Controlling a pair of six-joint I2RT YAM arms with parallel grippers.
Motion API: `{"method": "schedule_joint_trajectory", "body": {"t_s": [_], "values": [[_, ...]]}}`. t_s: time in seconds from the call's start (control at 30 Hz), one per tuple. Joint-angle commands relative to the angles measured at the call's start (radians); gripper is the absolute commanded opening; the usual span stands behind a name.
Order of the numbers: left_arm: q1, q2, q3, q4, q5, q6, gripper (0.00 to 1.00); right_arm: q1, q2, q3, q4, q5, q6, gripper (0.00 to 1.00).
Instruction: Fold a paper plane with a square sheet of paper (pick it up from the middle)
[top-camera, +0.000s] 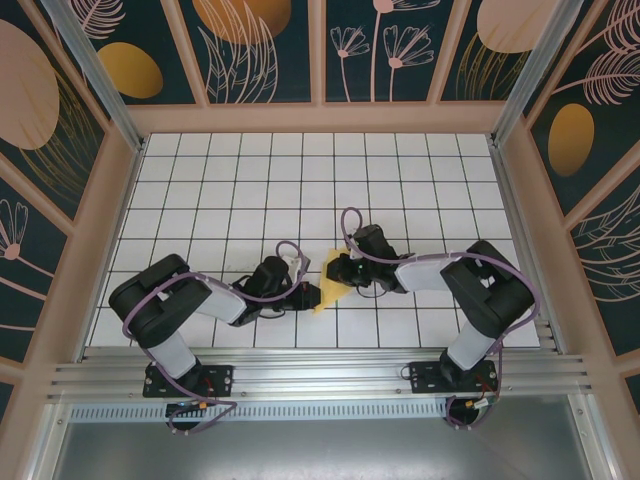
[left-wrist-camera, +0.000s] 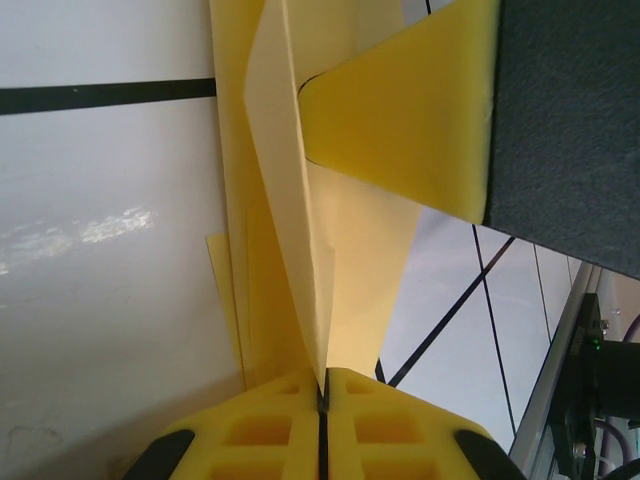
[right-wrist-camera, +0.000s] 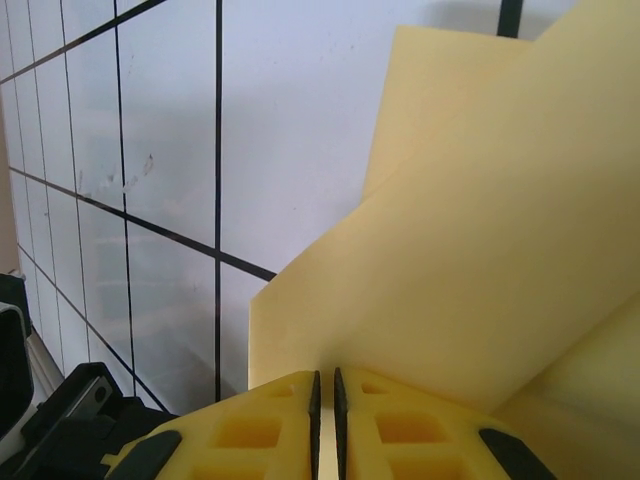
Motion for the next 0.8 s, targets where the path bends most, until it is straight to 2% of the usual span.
{"method": "schedule_joint_trajectory", "body": {"t_s": [0.0, 0.17, 0.27, 0.77], "values": [[-0.005, 0.046, 0.029, -0.058, 0.002, 0.016, 0.08, -0.005, -0.091, -0.022, 0.016, 0.04, 0.008, 0.16], [-0.005, 0.06, 0.053, -0.091, 0.033, -0.002, 0.05, -0.005, -0.173, -0.062, 0.073, -0.014, -0.01, 0.17], [-0.004, 0.062, 0.06, -0.104, 0.043, -0.001, 0.05, 0.002, -0.148, -0.061, 0.094, -0.054, -0.004, 0.16], [0.0, 0.1, 0.074, -0.093, 0.086, -0.056, 0.04, 0.012, -0.02, -0.03, 0.114, -0.035, 0.012, 0.16]]}}
